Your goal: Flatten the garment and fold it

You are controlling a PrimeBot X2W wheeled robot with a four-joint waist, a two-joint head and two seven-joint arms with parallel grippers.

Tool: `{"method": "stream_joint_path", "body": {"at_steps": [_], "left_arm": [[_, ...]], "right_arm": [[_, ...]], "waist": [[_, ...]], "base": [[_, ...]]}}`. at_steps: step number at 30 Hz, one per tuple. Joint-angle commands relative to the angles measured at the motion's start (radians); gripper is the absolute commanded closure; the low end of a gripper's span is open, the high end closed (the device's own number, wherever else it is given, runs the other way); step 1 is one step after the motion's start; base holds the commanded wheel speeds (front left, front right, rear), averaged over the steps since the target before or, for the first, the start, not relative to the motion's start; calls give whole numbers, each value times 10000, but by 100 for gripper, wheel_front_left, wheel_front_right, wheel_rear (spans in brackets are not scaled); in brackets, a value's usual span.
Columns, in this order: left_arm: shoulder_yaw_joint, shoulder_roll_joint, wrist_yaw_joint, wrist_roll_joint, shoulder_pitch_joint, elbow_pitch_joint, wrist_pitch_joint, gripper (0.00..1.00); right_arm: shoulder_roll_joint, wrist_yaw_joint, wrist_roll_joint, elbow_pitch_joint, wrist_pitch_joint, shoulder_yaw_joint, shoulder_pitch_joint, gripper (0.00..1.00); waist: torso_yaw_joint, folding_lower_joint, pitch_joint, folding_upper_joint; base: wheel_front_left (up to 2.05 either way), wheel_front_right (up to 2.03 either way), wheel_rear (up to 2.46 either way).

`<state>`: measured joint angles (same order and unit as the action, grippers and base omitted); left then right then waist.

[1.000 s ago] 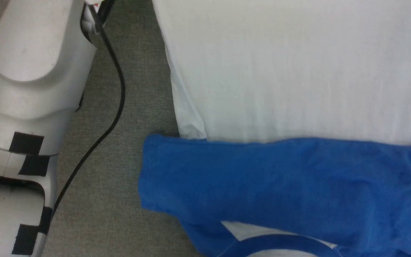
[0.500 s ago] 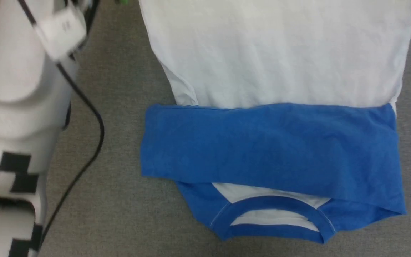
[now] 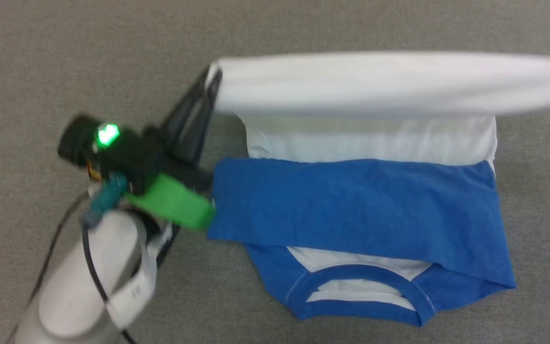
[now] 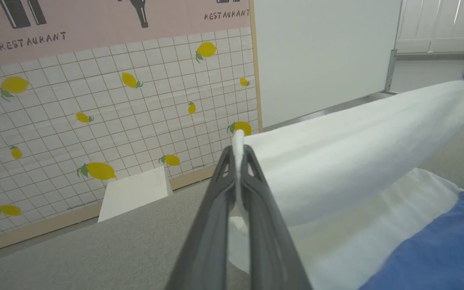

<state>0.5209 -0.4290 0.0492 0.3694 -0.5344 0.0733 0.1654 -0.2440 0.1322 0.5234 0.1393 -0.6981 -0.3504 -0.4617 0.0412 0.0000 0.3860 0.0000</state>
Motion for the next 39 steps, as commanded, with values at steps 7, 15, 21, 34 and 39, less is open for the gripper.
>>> {"method": "stream_joint_path", "body": {"at_steps": [7, 15, 21, 34, 39], "left_arm": [[363, -227, 776, -115, 2563, 840, 477, 100], [580, -60, 1086, 335, 4800, 764, 853, 100], [714, 52, 1053, 406, 5707, 628, 931, 100], [739, 441, 608, 319, 6301, -655, 961, 0], [-259, 873, 840, 329, 6481, -216, 962, 0]], "right_arm": [[1126, -15, 440, 1244, 335, -415, 2921, 100], [1825, -15, 946, 1669, 696, -181, 5462, 100], [1911, -15, 1282, 1734, 836, -46, 6680, 100], [1772, -15, 1519, 1543, 939, 585, 7831, 0], [1423, -15, 1585, 1773, 967, 305, 7705, 0]], "waist": [[188, 0, -1007, 0], [-20, 0, -1511, 0], [-40, 0, -1560, 0], [179, 0, -1766, 0], [266, 0, -1936, 0]], "base": [[0, 0, 0], [0, 0, 0], [0, 0, 0], [0, 0, 0], [0, 0, 0]]}}
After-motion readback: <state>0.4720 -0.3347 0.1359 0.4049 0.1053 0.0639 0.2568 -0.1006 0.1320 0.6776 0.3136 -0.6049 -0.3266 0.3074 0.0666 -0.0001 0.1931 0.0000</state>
